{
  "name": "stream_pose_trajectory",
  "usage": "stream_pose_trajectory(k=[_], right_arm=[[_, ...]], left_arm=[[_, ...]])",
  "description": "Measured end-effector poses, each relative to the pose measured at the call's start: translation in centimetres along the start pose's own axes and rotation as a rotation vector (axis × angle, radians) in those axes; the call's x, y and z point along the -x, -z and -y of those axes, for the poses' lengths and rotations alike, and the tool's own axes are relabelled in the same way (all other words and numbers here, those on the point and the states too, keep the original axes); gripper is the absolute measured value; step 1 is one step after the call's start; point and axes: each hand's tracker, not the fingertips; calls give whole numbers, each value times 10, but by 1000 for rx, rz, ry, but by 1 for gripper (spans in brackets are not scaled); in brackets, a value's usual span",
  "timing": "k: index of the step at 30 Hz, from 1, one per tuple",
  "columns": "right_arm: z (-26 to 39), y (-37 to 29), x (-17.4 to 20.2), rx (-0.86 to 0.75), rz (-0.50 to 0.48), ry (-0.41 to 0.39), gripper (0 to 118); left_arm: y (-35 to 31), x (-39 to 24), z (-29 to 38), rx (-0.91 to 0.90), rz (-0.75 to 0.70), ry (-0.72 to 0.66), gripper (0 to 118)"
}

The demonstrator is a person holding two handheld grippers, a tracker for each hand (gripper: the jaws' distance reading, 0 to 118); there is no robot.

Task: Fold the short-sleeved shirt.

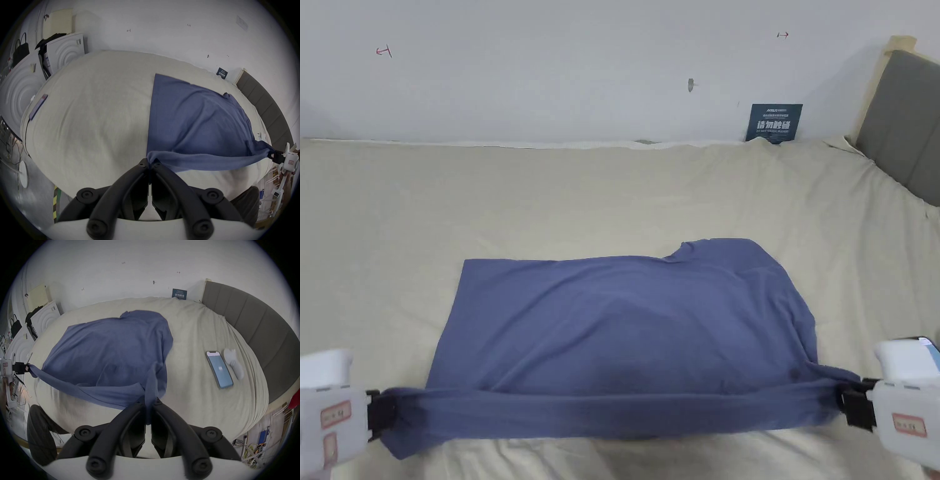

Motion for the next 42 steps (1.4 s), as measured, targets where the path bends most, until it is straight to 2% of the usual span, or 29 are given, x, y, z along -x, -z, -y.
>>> stream_pose_trajectory(k=[13, 16, 17, 18, 19, 20, 21, 22, 23, 25, 26, 27, 28, 29, 30, 31, 32, 34, 36, 37, 38, 39, 40, 41, 42], right_arm=[[-111, 102, 12, 83, 87, -33, 7], [-120, 136, 7, 163, 103, -38, 7], [-122, 144, 7, 196, 120, -26, 17], [-124, 151, 7, 191, 111, -18, 44], [-123, 151, 8, 182, 131, -17, 84], [-122, 151, 7, 163, 155, -5, 118], [-118, 151, 5, 141, 140, 5, 116], [-116, 146, 5, 47, 120, 13, 116], [-112, 137, 2, 112, 140, 16, 116], [-104, 123, 2, 126, 131, 29, 116], [-98, 115, 2, 145, 117, 53, 111], [-77, 113, -10, 169, 109, 66, 97], [-69, 106, -12, 154, 83, 87, 64], [-58, 98, -14, 136, 58, 105, 32], [-48, 92, -15, 136, 54, 110, 14], [-40, 91, -16, 150, 74, 102, 14], [-33, 88, -13, 128, 66, 102, 0], [-22, 82, -10, 157, 18, 101, 0], [-17, 76, -10, 158, 15, 99, 0], [-15, 73, -8, 156, 20, 89, 0], [-14, 71, -6, 155, 10, 80, 0], [-11, 71, -11, 151, 8, 100, 0], [-10, 71, -11, 151, 13, 98, 0], [-10, 70, -12, 153, 12, 97, 0], [-9, 70, -14, 154, 6, 96, 0]], left_arm=[[115, -24, -86, 59, -50, 8, 0], [130, -35, -89, 95, -65, 22, 0], [137, -36, -89, 104, -66, 26, 13], [144, -37, -90, 120, -59, 11, 55], [146, -39, -89, 127, -62, 5, 110], [148, -37, -87, 116, -115, -1, 109], [137, -38, -77, 60, -97, -68, 105], [147, -21, -88, 35, -60, -21, 109], [145, -13, -87, 97, -83, -26, 109], [134, -6, -80, 115, -112, -50, 108], [127, 0, -65, 104, -103, -46, 104], [120, 4, -59, 100, -102, -44, 91], [114, 7, -54, 90, -106, -46, 48], [106, 11, -48, 80, -100, -47, 0], [83, 2, -35, 85, -70, -26, 0], [76, 1, -26, 137, -77, -17, 0], [69, 1, -18, 176, -114, -39, 0], [73, 4, -13, 133, -74, -10, 0], [75, 2, -9, 136, -54, -19, 0], [77, -3, -9, 151, -50, -21, 18], [81, -9, -9, 199, -75, 6, 92], [92, -13, -9, 248, -88, 26, 118], [89, -14, -11, 232, -117, 128, 114], [90, -27, -16, 292, -63, 71, 113], [106, -19, -11, 244, -117, 97, 113]])
